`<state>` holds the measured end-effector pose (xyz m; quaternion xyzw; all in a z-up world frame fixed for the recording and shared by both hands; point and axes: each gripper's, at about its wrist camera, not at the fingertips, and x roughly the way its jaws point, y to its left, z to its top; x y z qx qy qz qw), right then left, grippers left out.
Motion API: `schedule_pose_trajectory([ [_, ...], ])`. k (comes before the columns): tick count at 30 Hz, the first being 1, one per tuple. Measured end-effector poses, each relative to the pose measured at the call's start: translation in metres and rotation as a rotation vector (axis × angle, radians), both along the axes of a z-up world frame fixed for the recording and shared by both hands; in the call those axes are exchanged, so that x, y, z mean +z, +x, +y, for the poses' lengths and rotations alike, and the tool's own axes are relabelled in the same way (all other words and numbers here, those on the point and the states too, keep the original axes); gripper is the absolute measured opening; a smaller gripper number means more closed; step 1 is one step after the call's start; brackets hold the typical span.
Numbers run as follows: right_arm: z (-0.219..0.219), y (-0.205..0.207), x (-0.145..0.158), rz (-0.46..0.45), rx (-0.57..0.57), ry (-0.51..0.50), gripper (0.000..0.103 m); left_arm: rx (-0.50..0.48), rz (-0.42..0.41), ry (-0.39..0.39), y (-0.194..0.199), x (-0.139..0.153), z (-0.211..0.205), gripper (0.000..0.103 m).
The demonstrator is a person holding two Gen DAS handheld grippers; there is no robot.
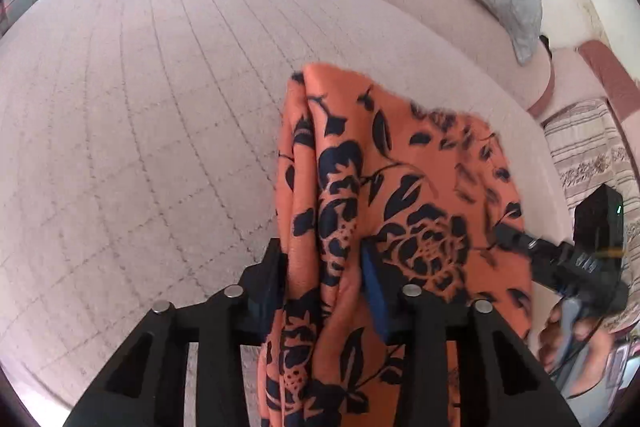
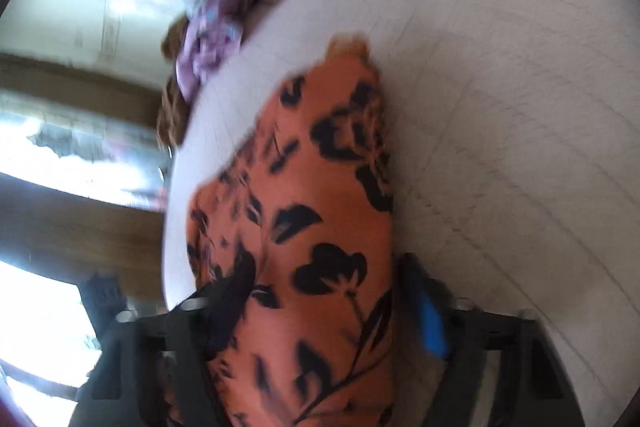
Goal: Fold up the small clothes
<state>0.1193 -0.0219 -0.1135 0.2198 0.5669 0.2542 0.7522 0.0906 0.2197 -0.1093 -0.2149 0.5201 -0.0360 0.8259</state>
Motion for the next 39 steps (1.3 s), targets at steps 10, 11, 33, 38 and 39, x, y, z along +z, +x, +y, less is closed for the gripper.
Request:
schedule_pose_trajectory([
  [10, -0.015, 0.033, 0.004, 0.017, -0.115, 0.082, 0.072, -0.012, 0.006, -0.046, 0.052, -0.004, 0.016, 0.022],
  [11, -0.014, 0.043, -0.001, 0.036, -0.129, 0.102, 0.072, -0.019, 0.018, -0.057, 0.057, -0.009, 0.016, 0.022],
  [33, 0.002, 0.058, 0.028, -0.090, -0.098, -0.028, 0.082, 0.014, -0.081, 0.020, 0.044, 0.011, 0.015, 0.050],
  [38, 0.012, 0.024, 0.041, -0.162, -0.002, -0.127, 0.051, 0.029, -0.092, 0.084, 0.010, 0.024, 0.010, 0.023],
  [39, 0.008, 0.013, 0.044, -0.167, -0.009, -0.121, 0.051, 0.045, -0.095, 0.092, -0.001, 0.029, 0.009, 0.049],
])
